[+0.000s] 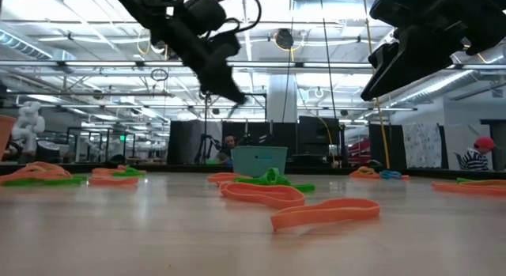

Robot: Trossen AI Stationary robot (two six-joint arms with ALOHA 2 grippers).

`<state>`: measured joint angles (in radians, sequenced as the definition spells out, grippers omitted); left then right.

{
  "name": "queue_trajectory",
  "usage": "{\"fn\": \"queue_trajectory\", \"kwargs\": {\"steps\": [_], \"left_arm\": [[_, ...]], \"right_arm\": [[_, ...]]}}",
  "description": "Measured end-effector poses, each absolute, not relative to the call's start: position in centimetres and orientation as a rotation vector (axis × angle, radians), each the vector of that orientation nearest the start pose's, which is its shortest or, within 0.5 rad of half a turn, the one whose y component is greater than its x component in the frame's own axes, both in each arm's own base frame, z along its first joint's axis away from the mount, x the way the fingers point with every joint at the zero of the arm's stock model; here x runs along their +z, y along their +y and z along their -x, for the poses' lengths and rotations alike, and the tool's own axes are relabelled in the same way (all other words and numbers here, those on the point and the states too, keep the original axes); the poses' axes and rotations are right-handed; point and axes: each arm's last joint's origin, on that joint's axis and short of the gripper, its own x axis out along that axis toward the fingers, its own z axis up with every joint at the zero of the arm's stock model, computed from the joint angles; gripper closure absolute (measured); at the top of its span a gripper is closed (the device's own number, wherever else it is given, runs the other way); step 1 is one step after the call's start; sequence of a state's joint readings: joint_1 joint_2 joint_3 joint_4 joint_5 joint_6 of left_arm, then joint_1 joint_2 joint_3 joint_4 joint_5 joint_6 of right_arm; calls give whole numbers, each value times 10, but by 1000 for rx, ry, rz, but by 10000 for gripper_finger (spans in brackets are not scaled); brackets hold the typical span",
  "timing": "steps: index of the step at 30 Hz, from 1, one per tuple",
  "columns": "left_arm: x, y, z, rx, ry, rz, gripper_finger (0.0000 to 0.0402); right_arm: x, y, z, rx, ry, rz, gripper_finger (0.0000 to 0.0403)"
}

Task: Sort rubber bands into baskets
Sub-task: Put the blue rubber band into the top blue bin

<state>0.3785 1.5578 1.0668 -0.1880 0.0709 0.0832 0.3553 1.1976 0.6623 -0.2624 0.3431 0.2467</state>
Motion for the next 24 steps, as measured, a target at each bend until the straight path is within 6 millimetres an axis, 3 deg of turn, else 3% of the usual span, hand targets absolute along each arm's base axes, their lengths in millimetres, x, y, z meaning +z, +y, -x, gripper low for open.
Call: {"fn": "queue_trajectory", "kwargs": {"steps": [8,16,24], "left_arm": [[208,132,-338,319,675,80,401],[190,140,-348,346,648,99,400],[188,150,-345,390,642,99,337]], "right_arm": [[208,71,-221,-88,739,17,257],[208,71,-221,-88,738,18,257],[208,71,-221,-94,736,17,257]]}}
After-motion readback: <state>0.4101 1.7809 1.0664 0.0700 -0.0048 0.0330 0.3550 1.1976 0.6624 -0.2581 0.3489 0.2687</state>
